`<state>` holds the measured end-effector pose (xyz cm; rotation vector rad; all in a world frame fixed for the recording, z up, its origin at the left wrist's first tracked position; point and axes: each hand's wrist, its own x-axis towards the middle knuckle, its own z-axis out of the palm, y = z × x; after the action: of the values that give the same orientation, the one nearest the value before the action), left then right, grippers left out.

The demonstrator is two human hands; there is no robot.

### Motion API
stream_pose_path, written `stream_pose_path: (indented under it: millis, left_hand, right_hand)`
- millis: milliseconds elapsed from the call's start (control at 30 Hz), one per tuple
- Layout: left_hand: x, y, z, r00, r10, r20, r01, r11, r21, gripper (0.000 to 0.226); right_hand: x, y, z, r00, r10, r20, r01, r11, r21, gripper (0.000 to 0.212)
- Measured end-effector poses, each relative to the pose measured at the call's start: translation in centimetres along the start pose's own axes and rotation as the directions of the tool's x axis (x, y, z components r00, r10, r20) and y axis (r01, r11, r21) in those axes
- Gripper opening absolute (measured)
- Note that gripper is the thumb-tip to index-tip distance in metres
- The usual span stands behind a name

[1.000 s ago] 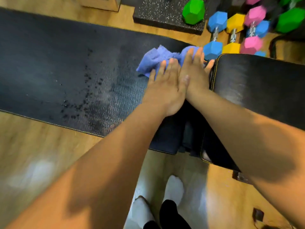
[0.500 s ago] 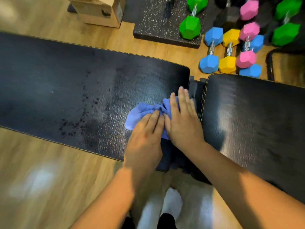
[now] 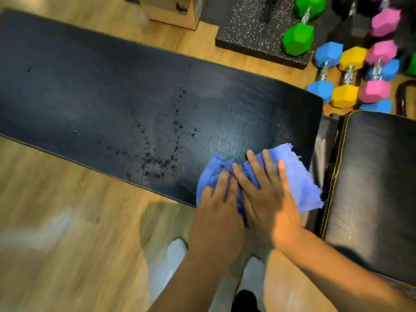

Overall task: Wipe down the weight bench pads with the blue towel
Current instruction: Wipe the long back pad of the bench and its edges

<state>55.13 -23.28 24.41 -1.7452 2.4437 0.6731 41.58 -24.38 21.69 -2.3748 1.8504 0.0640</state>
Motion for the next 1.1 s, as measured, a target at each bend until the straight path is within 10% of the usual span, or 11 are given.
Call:
stream_pose_path:
  millis: [500,733,1100]
  left_hand:
    - [-3.0,-14.8,-6.0,0.943,-0.314,-0.115,0.333,0.913,0.235,0.058]
    - [-1.3,-16.5,-4.1,0.989,-0.026,-0.149,0.041,0.994,0.098,0.056]
    - [4.6,-17.8,-5.8,0.997,0.015,-0.081,-0.01,0.998,0.057,0.072]
  right_hand:
    - [8.5,-17.0,-0.1,0.989,0.143,0.038,-0.146,0.983,0.11,0.06]
    - [7.4,-13.0,-1.0,0.989,-0.01,-0.145,0.058,0.942,0.33,0.053]
    - [12.5,-9.3,-1.2,0.972,-0.223,0.076,0.216,0.972,0.089,0.06]
